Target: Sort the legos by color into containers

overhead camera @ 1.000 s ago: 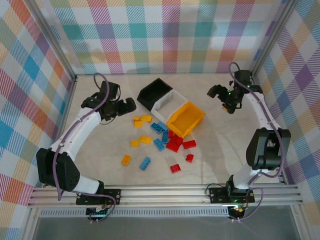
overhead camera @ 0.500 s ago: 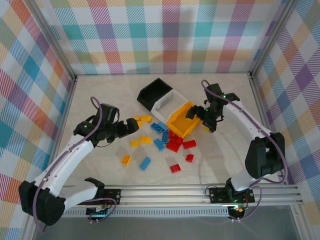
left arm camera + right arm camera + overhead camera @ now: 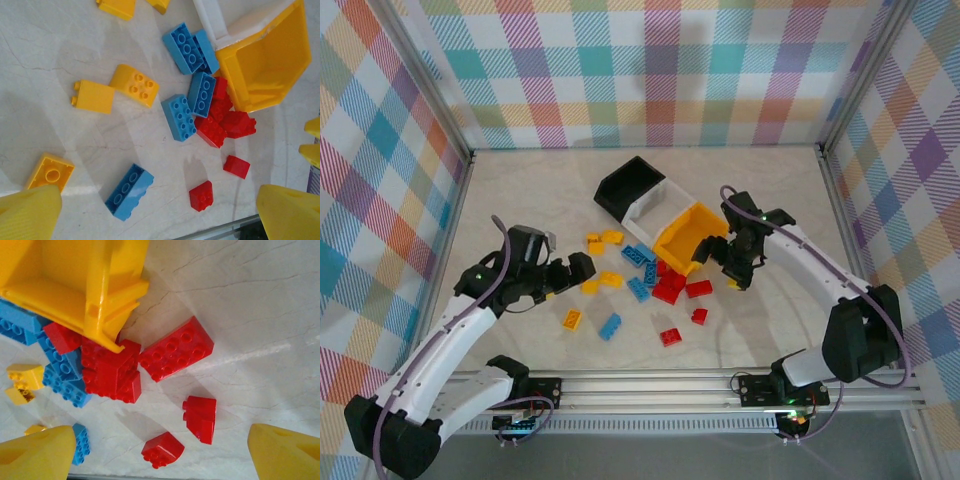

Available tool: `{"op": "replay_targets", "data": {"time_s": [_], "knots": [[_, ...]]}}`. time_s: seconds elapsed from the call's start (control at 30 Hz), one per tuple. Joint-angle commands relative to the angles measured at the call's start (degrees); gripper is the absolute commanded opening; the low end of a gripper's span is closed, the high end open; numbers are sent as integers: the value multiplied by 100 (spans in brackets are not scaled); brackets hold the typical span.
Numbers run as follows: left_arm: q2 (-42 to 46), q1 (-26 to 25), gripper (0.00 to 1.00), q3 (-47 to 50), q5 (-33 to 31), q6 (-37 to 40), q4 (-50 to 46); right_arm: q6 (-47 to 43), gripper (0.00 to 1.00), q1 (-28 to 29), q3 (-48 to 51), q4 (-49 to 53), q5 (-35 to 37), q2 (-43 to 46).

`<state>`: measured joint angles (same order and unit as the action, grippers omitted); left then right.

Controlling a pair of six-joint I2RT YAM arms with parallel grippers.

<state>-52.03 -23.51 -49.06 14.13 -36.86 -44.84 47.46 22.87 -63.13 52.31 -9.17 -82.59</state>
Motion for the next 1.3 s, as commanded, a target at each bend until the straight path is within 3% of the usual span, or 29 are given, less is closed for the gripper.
{"op": "replay_targets", "data": {"time_s": [0.0, 0.4, 0.67, 1.1, 1.27], "knots": [[77, -36, 100, 144, 107, -53, -184, -138, 89, -43, -355, -116, 269, -452], [70, -40, 100, 26, -176, -111, -341, -795, 93, -900, -2120, 5, 363, -2649], [-146, -36, 100, -15, -231, -171, -274, -1076, 94, -1310, -2737, 79, 475, -3488], [-289, -32, 100, -25, -280, -227, -151, -1929, 95, -1503, -3582, 234, 638, -3514], [-435, -29, 100, -77, -243, -182, -37, -1837, 92, -1314, -2731, 210, 269, -2563]]}}
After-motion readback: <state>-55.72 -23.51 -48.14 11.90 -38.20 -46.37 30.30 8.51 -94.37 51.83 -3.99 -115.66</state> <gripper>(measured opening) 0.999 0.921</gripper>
